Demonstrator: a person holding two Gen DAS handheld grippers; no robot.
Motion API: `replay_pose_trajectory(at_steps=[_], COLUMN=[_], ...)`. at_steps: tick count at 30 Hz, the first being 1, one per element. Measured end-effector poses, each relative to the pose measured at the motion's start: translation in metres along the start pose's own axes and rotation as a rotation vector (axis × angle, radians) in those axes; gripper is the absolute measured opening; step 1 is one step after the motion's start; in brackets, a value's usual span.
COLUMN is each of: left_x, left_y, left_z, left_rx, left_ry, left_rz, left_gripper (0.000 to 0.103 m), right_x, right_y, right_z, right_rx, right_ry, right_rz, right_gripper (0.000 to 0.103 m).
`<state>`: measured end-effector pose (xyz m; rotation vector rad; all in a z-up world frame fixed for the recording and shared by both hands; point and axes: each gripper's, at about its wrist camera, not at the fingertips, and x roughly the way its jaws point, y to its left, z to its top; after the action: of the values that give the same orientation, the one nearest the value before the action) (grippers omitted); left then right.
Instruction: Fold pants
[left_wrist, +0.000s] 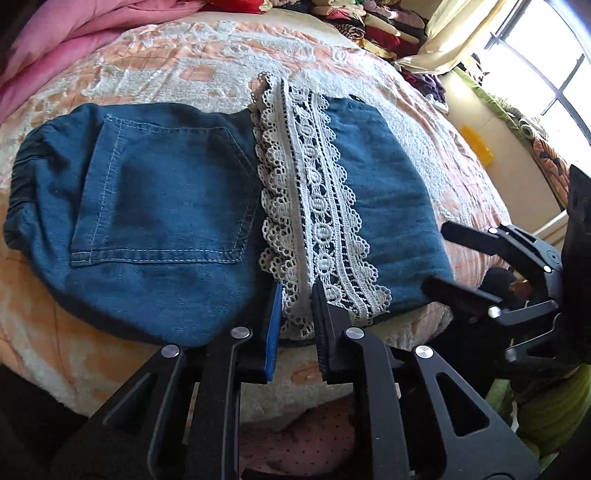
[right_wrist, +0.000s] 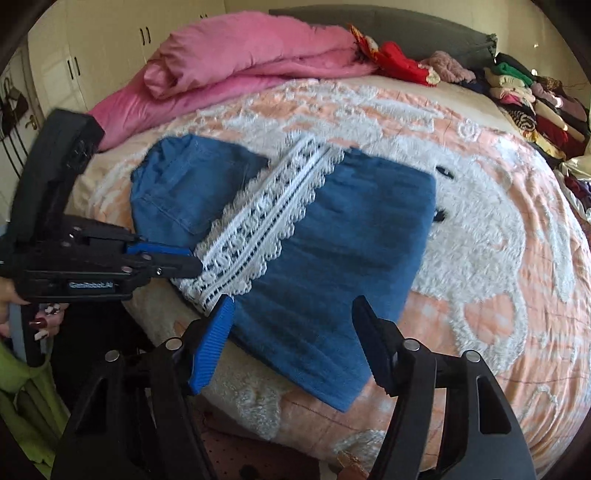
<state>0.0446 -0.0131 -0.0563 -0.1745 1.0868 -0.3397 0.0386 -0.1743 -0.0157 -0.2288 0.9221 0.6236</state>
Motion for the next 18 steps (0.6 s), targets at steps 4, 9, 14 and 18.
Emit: replay_pose_trajectory(at_steps=[4, 9, 14, 18], left_x=[0.000, 0.002, 0.002, 0.002], left_y=[0.001, 0.000, 0.000, -0.001], left_z=[0.001, 0.005, 0.006, 0.006], left_rx=[0.002, 0.001, 0.000, 0.002], left_ry=[0.000, 0.001, 0.002, 0.002], left_rz=[0.005, 0.005, 0.005, 0.007], left_gripper=[0.012, 0.017, 0.018, 0.019], right_x=[0.012, 0.022, 0.022, 0.020], right_y=[-0.005, -0.017, -0.021, -0.024], right_z=[-0.007, -0.016, -0.020, -0.020], right_rx=[0.015, 0.052, 0.067, 0.081], right_ry=[0.041, 0.091, 0.092, 0.087], right_rz=[-0.006, -0.035, -0.031, -0.017], right_gripper=[0.064, 0.064, 0.065, 0.066])
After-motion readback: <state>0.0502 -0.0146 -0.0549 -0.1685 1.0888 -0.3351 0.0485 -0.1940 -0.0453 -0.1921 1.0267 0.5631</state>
